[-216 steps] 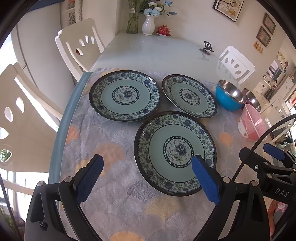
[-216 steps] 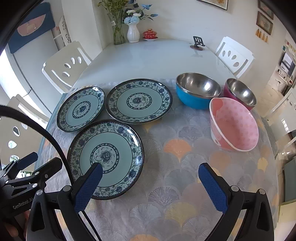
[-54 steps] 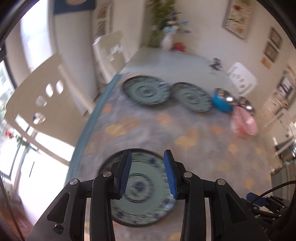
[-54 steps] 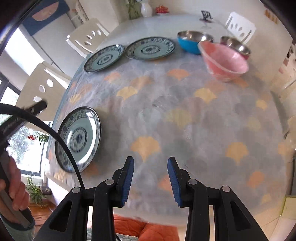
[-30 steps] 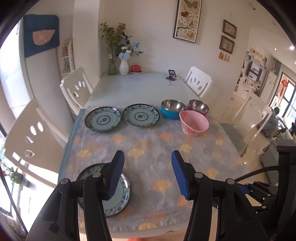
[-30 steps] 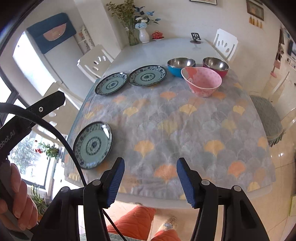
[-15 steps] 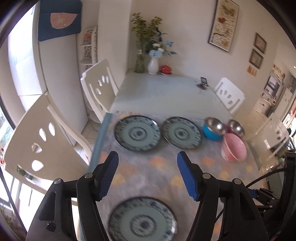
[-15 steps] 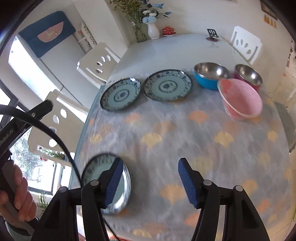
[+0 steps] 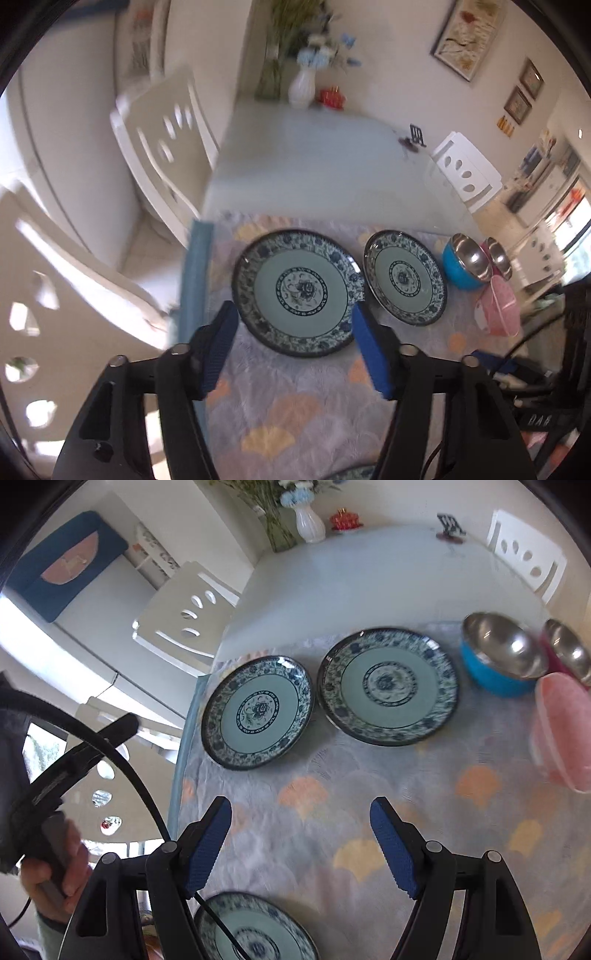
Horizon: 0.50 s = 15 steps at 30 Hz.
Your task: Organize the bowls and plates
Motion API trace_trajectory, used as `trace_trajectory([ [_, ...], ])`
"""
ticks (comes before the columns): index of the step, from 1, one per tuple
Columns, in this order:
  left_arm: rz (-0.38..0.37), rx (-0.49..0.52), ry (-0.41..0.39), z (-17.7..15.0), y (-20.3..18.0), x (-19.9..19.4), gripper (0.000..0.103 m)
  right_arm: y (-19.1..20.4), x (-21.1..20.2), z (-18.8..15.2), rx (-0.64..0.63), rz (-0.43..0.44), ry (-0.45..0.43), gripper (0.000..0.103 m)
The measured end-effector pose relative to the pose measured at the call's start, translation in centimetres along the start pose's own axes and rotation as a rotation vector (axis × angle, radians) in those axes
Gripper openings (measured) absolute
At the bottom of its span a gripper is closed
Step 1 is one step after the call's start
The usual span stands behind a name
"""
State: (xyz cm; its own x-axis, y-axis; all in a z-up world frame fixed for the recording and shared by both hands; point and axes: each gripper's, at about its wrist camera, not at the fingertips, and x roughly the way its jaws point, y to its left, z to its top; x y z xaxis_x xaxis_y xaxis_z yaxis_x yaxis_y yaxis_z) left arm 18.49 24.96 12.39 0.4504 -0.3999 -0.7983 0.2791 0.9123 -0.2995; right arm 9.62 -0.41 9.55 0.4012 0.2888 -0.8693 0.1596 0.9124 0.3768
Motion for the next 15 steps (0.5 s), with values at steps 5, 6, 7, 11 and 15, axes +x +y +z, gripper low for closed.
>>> trace_trajectory([
  [5, -0.079, -0.119, 0.047, 2.2, 4.0, 6.0, 0.043, 0.1, 4.6, 2.0, 0.02, -0.015, 0.058, 0.065],
  [6, -0.062, -0.109, 0.047, 2.7, 4.4, 7.2, 0.039, 0.1, 5.7, 2.3, 0.02, -0.012, 0.076, 0.063],
  [7, -0.05, -0.095, 0.051, 3.0, 4.5, 8.1, 0.038, 0.2, 6.6, 2.6, 0.022, -0.007, 0.095, 0.062],
  [11, -0.009, -0.028, 0.075, 4.1, 5.0, 11.1, 0.031, 0.2, 9.3, 3.4, 0.037, 0.01, 0.139, 0.058],
  [15, -0.03, -0.014, 0.099, 4.1, 5.6, 12.6, 0.028, 0.5, 11.4, 4.1, 0.023, 0.02, 0.167, 0.053],
])
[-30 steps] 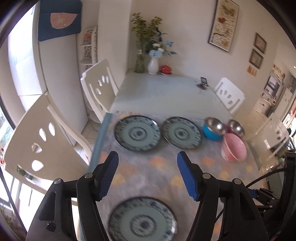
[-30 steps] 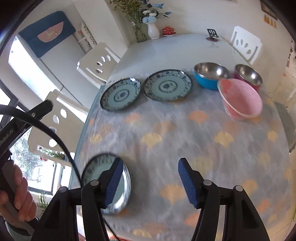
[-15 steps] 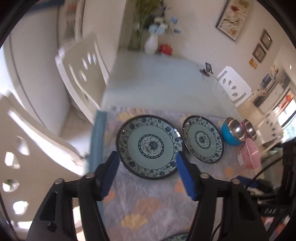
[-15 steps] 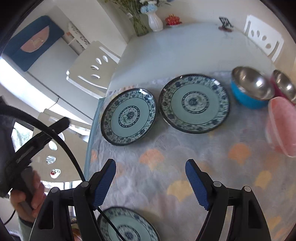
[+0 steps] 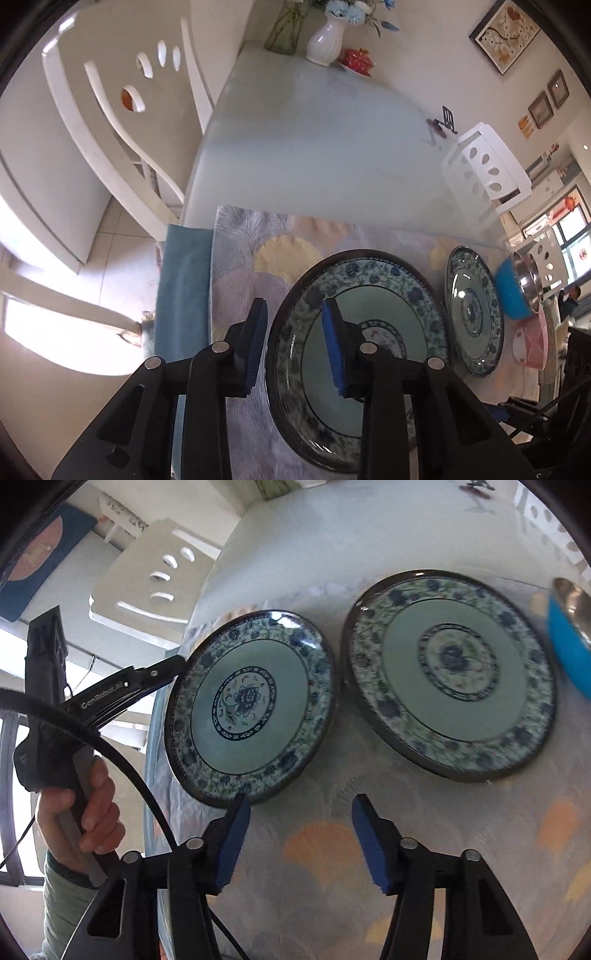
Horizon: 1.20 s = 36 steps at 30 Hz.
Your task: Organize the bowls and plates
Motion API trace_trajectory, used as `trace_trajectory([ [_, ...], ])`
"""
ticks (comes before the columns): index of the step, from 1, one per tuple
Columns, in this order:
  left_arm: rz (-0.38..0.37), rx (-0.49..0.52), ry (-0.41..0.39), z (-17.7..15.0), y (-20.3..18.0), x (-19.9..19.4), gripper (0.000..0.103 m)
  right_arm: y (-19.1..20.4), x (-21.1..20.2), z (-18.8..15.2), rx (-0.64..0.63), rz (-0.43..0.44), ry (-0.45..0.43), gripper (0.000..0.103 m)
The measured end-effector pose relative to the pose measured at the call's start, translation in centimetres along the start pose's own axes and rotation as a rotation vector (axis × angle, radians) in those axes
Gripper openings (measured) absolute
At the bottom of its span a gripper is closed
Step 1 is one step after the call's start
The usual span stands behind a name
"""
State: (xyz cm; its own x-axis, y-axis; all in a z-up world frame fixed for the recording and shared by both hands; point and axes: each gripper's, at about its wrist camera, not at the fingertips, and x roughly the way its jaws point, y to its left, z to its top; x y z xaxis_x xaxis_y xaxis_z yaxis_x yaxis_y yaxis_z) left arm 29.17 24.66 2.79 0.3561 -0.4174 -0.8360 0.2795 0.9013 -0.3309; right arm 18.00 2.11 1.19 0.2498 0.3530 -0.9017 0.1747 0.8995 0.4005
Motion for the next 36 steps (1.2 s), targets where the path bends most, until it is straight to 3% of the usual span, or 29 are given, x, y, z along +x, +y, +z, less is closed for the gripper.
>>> trace_trajectory([
  [8, -0.024, 0.027, 0.022, 0.3, 0.3, 1.6, 0.028, 0.1, 2.0, 1.1, 0.003, 0.007, 0.011, 0.05],
  [12, -0.009, 0.061, 0.028, 0.6, -0.2, 2.0, 0.028, 0.2, 2.4, 1.6, 0.011, 0.021, -0.001, 0.036],
  [14, -0.004, 0.065, 0.025, 0.6, -0.3, 2.1, 0.028, 0.1, 2.5, 1.7, 0.024, -0.013, -0.007, 0.03],
  [22, 0.001, 0.078, 0.005, 0.4, -0.4, 2.2, 0.028, 0.6, 3.0, 2.4, 0.008, -0.039, -0.009, 0.028],
  [27, 0.076, 0.174, -0.03, -0.2, -1.8, 2.4, 0.031, 1.9, 3.6, 2.5, -0.017, -0.089, -0.048, 0.029],
  [36, -0.002, 0.135, -0.025, -0.2, -0.8, 1.3, 0.03, 3.0, 2.0, 2.2, -0.081, -0.137, -0.078, 0.029],
])
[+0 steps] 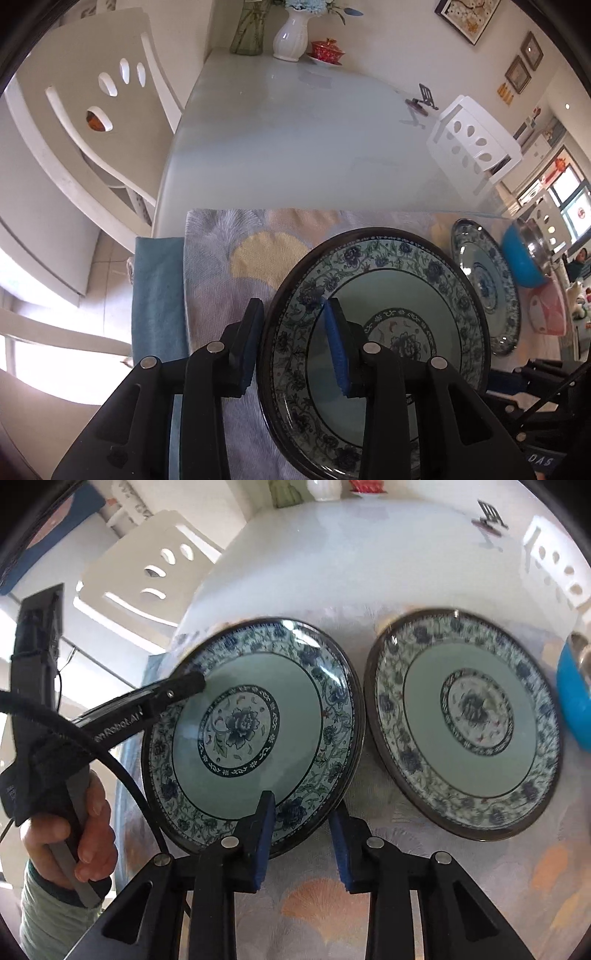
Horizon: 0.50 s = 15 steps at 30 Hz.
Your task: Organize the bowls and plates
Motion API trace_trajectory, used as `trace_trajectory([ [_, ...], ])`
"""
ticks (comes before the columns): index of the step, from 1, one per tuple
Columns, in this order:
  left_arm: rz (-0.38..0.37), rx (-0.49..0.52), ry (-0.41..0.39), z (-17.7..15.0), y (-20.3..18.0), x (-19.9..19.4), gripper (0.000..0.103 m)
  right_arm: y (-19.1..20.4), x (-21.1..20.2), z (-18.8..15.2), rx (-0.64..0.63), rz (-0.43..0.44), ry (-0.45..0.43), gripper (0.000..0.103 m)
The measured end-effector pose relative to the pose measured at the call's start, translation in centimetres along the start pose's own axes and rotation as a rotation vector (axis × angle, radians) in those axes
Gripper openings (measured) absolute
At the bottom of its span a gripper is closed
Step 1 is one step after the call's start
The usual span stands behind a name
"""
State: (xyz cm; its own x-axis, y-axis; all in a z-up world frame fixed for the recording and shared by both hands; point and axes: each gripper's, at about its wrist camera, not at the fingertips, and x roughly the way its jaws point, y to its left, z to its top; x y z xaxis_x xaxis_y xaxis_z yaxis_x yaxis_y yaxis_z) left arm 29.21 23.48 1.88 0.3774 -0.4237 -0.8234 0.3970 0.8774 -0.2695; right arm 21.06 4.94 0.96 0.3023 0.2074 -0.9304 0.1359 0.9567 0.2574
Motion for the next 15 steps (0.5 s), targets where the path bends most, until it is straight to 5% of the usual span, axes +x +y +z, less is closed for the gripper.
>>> trace_trajectory([
  [15, 0.004, -0.074, -0.123, -1.4, -0.7, -7.8, 0.03, 1.5, -5.8, -1.1, -0.024, 0.096, -0.03, 0.03],
])
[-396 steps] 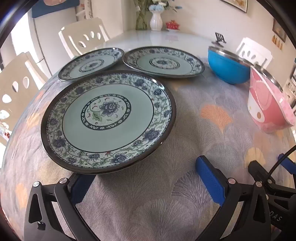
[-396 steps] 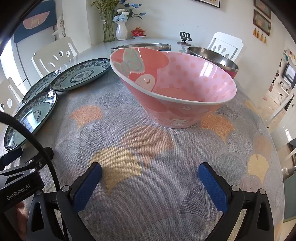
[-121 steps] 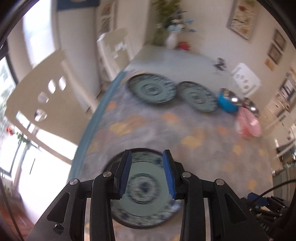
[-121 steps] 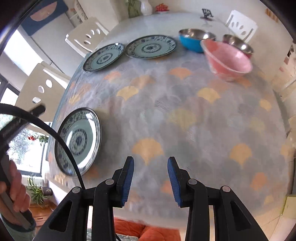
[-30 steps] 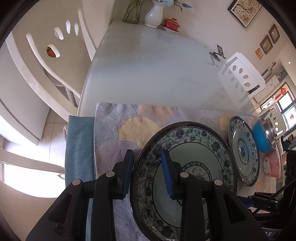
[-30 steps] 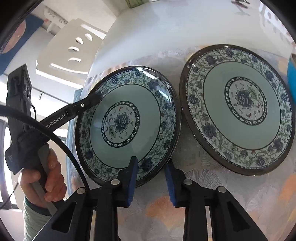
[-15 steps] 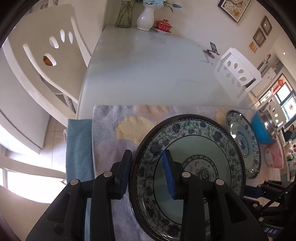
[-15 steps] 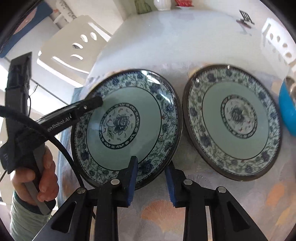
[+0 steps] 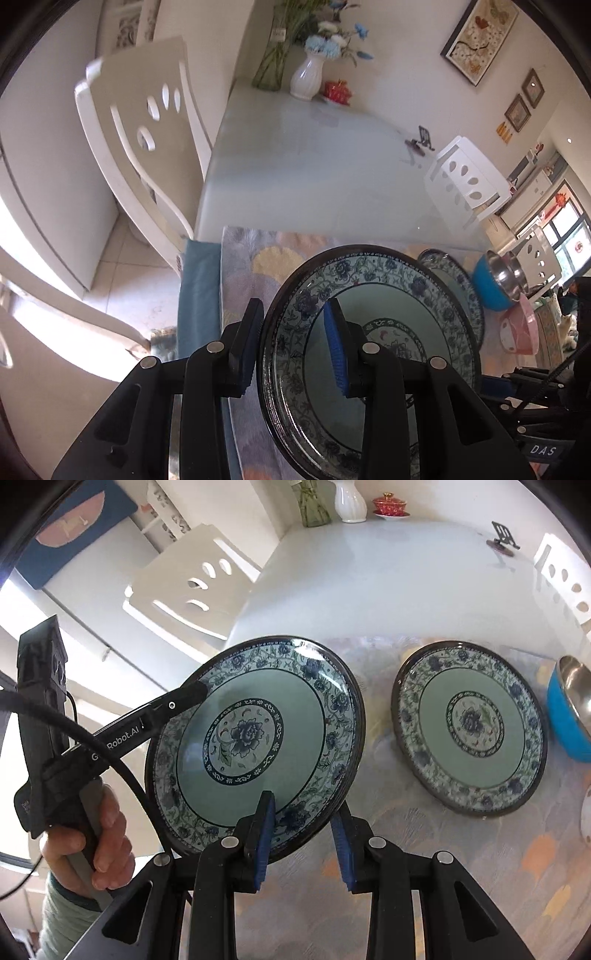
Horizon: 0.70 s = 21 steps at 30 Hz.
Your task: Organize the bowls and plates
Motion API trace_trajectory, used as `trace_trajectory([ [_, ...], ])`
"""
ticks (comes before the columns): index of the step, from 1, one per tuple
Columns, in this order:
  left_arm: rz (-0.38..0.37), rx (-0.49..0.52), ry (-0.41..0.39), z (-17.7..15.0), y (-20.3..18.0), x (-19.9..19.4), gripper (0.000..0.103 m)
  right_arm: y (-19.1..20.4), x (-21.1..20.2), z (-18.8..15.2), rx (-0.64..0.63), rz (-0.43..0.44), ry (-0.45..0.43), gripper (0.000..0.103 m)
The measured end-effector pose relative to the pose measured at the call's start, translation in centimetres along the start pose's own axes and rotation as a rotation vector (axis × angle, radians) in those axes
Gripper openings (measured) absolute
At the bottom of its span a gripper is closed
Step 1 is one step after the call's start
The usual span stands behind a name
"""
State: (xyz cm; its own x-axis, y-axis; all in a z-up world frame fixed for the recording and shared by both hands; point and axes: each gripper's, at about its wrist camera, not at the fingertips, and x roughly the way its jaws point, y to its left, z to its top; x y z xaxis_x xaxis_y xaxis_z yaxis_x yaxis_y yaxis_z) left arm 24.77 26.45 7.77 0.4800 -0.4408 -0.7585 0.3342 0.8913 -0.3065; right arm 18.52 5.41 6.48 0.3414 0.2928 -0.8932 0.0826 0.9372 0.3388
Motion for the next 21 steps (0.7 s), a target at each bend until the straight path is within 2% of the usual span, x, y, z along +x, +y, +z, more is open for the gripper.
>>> trace_trajectory([
  [13, 0.02, 0.069, -0.147, -1.0, -6.9, -9.8, 0.03, -0.6, -9.8, -3.6, 0.042, 0.062, -0.113, 0.03],
  [17, 0.034, 0.086, -0.176, -2.9, -9.6, -12.4, 0.03, -0.6, -12.8, -5.7, 0.035, 0.063, -0.153, 0.03],
  [21, 0.026, 0.037, -0.168, -5.8, -11.0, -14.4, 0.03, -1.1, -14.5, -8.1, 0.023, 0.06, -0.146, 0.03],
])
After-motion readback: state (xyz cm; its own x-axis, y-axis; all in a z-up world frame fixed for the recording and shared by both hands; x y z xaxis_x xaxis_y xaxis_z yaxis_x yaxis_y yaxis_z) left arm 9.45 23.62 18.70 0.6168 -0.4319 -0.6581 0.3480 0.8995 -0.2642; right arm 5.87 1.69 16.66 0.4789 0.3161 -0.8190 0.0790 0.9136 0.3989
